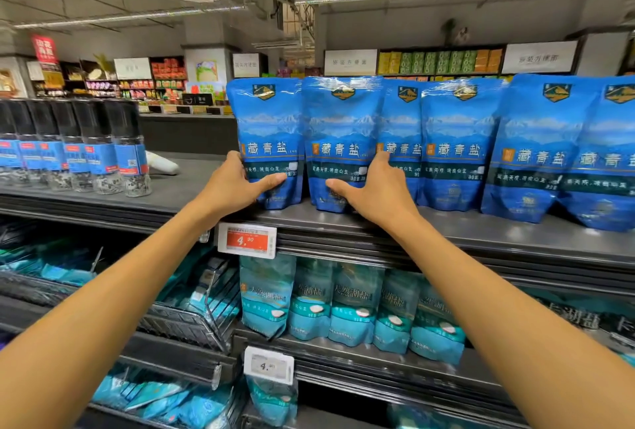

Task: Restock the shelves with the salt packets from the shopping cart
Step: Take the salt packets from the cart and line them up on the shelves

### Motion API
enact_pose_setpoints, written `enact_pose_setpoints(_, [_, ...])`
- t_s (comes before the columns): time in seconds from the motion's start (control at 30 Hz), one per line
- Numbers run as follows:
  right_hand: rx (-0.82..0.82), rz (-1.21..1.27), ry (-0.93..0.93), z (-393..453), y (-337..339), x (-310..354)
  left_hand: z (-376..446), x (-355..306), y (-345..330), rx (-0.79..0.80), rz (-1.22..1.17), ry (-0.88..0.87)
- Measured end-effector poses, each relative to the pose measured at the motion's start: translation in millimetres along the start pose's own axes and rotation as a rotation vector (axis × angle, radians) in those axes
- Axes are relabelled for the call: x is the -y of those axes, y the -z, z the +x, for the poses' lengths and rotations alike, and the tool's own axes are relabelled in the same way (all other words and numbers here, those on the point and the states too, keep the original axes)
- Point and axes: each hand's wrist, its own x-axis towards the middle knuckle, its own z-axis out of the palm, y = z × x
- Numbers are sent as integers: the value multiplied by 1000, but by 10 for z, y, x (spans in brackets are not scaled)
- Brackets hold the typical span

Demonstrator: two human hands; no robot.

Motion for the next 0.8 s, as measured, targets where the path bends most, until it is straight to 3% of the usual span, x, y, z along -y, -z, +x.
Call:
enact_pose_setpoints(0.27, [-43, 13, -3, -37, 73, -77, -93, -85, 18, -60, 78, 58])
enact_pose_setpoints(0.43, [-182, 83, 84, -210, 257, -128, -345, -136, 67, -374, 71, -146])
enact_pose_setpoints(0.5, [-253, 145, 142, -335, 393, -152, -495, -193, 55, -432, -25, -209])
enact_pose_setpoints(0.63, [-300, 285, 193, -679, 686, -307, -816, -389, -169, -376, -314, -277])
enact_pose_setpoints(0.8, [-244, 358, 143, -1175, 975, -708, -1200, -799, -668, -141, -664, -266])
